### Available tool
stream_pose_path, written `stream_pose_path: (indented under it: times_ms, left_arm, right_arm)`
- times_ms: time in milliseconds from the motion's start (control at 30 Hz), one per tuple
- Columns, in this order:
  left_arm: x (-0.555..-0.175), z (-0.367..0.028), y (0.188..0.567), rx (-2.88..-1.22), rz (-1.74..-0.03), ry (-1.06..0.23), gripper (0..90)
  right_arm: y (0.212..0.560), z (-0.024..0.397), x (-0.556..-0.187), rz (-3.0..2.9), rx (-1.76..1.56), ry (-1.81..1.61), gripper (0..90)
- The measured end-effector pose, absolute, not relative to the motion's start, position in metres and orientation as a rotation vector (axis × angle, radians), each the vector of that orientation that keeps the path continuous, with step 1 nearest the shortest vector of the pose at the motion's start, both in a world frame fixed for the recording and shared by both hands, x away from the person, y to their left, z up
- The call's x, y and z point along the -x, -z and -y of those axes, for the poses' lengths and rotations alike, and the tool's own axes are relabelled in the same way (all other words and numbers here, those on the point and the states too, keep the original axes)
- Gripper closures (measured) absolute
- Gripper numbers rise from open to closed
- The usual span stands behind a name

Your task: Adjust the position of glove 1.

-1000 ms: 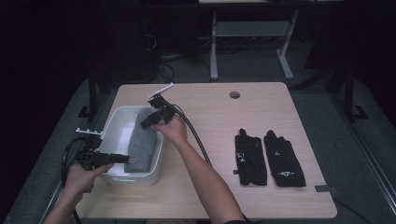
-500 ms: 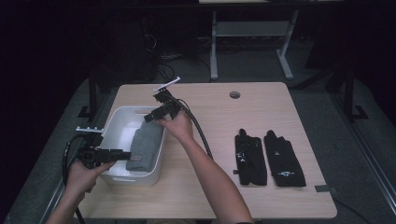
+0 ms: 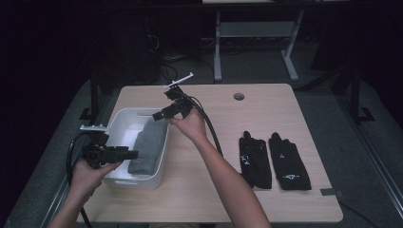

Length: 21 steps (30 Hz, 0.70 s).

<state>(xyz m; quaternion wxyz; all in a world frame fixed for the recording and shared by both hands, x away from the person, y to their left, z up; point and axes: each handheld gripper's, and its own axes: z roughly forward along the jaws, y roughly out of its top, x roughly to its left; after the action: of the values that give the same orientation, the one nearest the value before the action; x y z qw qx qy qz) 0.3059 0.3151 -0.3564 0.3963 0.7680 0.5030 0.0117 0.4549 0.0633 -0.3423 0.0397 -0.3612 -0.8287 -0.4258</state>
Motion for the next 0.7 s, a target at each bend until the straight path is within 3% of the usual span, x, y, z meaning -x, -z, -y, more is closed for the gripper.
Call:
stream_pose_path:
  times_ms: [700]
  left_arm:
    - [-0.310, -0.270, 0.339, -1.986, -1.165, -0.044, 32.9]
  right_arm:
    - [0.322, 0.000, -0.444, 2.532, 1.163, 1.374, 29.2]
